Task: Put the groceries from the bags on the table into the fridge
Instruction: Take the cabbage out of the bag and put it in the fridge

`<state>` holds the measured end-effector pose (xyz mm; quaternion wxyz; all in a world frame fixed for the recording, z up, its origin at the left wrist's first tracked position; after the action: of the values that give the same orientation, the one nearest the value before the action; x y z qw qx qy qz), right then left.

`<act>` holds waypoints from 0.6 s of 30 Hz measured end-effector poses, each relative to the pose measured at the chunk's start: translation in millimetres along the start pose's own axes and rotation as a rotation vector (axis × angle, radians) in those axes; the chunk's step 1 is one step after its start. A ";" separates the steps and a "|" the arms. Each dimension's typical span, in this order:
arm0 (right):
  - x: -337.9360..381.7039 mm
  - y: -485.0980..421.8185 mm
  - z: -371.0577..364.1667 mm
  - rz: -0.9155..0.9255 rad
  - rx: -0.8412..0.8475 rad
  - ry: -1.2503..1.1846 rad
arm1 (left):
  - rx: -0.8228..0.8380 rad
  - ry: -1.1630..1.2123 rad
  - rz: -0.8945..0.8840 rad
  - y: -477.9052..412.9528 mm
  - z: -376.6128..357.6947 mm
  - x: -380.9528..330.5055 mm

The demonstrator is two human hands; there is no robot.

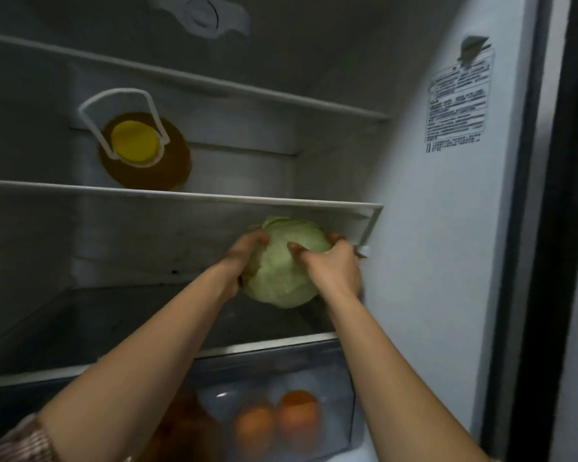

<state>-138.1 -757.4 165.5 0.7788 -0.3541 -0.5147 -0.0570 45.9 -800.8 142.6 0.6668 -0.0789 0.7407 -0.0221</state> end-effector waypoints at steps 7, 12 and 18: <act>25.9 -23.8 -49.8 0.243 0.152 0.252 | 0.022 0.025 0.126 -32.6 17.1 20.9; 25.4 -33.0 -85.5 0.325 0.323 0.215 | -0.096 -0.157 0.124 -46.9 51.5 27.4; -1.7 -19.3 -115.1 0.298 0.442 0.093 | -0.229 -0.397 -0.026 -54.4 74.7 19.3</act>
<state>-60.0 -842.4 148.4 0.8598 -0.2443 -0.4205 0.1555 122.8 -851.9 122.9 0.7857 -0.1662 0.5918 0.0694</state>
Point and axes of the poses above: each hand's wrist, its own y-axis away from the middle knuckle, its own z-axis out of the back of the hand, x = y × z, the point moved 10 cm from there along -y, towards the middle knuckle, and after that the axes turned 4 degrees about -x, right-handed, at the moved point
